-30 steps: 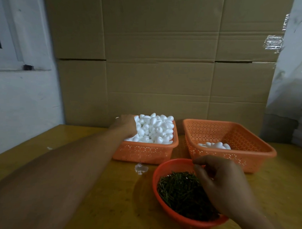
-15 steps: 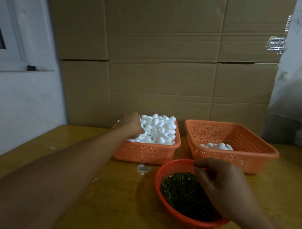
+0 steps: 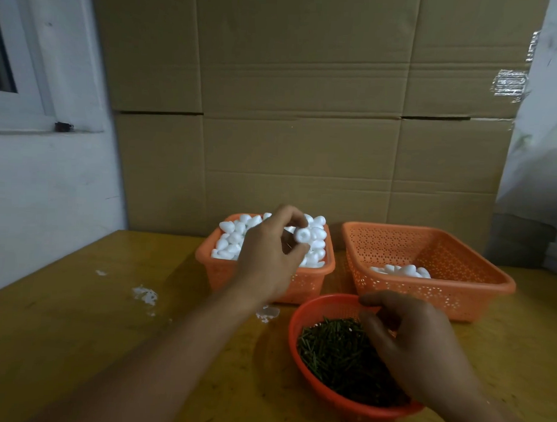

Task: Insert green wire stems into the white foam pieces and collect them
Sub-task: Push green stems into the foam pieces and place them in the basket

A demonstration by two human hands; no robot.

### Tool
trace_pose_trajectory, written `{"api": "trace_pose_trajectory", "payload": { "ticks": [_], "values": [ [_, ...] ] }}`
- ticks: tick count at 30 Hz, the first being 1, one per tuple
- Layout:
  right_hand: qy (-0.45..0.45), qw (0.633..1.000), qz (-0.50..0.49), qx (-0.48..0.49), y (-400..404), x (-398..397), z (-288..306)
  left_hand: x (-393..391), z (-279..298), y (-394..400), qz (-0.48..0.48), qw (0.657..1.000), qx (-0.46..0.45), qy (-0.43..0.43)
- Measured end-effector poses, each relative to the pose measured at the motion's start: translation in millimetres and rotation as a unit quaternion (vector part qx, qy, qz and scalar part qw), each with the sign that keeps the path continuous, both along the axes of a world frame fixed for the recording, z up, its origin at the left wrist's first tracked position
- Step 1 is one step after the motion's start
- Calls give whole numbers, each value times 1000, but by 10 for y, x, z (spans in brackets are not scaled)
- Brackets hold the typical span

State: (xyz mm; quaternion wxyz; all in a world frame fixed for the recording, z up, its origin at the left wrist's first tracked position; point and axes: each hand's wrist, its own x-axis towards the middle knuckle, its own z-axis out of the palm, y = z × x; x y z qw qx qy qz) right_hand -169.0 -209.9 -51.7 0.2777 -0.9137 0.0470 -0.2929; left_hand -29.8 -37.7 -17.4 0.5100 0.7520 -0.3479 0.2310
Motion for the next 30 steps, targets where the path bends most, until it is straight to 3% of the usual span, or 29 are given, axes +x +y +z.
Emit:
{"api": "trace_pose_trajectory", "payload": {
  "ticks": [9, 14, 20, 30],
  "values": [
    [80, 993, 0, -87, -16, -12, 12, -431, -330, 24, -153, 987, 8, 37],
    [170, 974, 9, -149, -20, 28, 43, -498, -365, 67, -154, 985, 69, 30],
    [288, 933, 3, -216, 44, 101, 59, -608, -426, 42, -182, 976, 87, 78],
    [275, 945, 2, -176, 116, 152, 13, -641, -446, 29, -198, 973, 26, 116]
  ]
}}
